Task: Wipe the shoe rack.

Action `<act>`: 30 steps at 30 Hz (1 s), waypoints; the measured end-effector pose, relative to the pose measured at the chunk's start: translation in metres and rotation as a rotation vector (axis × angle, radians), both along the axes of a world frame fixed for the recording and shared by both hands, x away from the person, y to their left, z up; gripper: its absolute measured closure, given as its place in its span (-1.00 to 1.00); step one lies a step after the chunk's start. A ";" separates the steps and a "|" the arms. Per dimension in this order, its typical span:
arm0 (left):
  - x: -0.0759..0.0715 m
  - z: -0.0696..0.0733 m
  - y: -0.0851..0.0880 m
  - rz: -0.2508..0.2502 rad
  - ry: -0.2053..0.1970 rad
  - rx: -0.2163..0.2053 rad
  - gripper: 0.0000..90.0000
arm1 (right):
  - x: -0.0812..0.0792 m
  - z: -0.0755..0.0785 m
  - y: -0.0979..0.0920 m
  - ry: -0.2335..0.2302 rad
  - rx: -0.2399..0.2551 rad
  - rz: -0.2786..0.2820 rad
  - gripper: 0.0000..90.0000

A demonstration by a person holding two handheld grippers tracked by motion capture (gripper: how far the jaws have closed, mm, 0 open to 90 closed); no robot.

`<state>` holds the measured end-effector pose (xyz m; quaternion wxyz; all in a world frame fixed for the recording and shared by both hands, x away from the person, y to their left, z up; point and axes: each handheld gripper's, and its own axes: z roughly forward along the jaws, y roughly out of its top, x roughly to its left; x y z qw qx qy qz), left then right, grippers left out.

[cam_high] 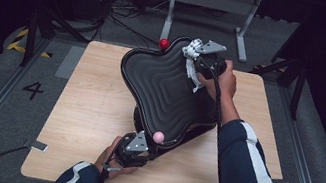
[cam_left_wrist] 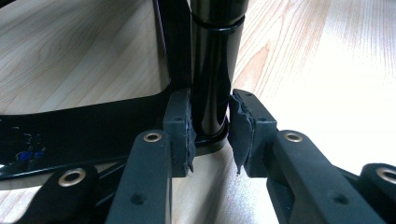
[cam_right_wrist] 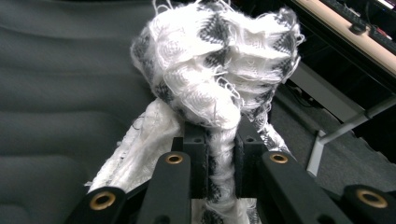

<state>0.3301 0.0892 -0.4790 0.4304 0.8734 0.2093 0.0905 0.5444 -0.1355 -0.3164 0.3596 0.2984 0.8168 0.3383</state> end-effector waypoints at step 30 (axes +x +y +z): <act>0.000 0.000 0.000 -0.002 -0.001 0.004 0.54 | -0.071 -0.010 0.063 -0.033 -0.013 0.264 0.77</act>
